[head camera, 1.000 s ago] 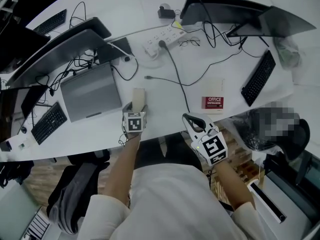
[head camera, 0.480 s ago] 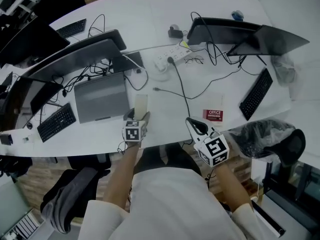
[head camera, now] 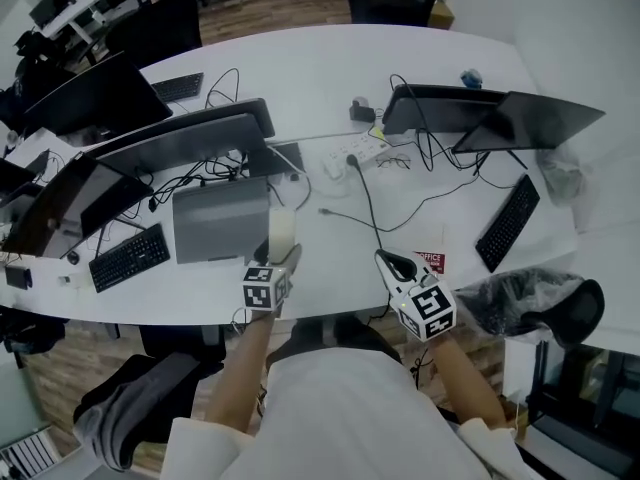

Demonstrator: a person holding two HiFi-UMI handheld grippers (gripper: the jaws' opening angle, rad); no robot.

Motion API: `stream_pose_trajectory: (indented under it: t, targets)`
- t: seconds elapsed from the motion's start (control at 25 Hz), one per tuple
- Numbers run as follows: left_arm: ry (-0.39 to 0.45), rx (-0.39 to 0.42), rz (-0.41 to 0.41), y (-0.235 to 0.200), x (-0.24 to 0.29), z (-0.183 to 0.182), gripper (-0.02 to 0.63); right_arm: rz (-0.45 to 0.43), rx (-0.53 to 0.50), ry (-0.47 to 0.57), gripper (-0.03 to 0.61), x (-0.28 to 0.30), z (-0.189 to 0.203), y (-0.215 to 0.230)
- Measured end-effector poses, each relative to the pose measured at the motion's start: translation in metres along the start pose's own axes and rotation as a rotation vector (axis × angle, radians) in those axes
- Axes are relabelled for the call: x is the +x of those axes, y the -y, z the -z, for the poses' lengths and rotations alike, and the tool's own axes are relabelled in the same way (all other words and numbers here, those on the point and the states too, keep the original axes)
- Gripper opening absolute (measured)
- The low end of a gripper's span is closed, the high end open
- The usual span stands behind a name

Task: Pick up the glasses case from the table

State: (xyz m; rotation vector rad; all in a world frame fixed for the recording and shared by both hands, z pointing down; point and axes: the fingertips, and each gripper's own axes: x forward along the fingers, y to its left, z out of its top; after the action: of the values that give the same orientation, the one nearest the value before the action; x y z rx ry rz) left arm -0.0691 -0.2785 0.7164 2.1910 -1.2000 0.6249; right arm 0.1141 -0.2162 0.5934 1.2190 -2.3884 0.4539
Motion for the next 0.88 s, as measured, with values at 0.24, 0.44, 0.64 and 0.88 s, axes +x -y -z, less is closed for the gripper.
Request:
stream_pose_trajectory:
  t: [0.24,0.44,0.64,0.88]
  targets:
    - [0.118,0.01,0.018,0.005,-0.039,-0.041,0.307,0.001,-0.022,0.036,-0.002,-0.004,-0.022,0.003]
    - [0.21,0.004,0.011,0.002,-0.077,-0.074,0.307,0.016,-0.025,0.039,-0.002,-0.012,-0.043,0.003]
    - [0.288,0.018,0.009,0.004,-0.117,-0.096,0.307,0.02,-0.025,0.071,-0.002,-0.025,-0.064,0.004]
    - [0.371,0.049,0.003,0.004,-0.16,-0.119,0.307,0.023,-0.046,0.124,-0.002,-0.035,-0.089,0.004]
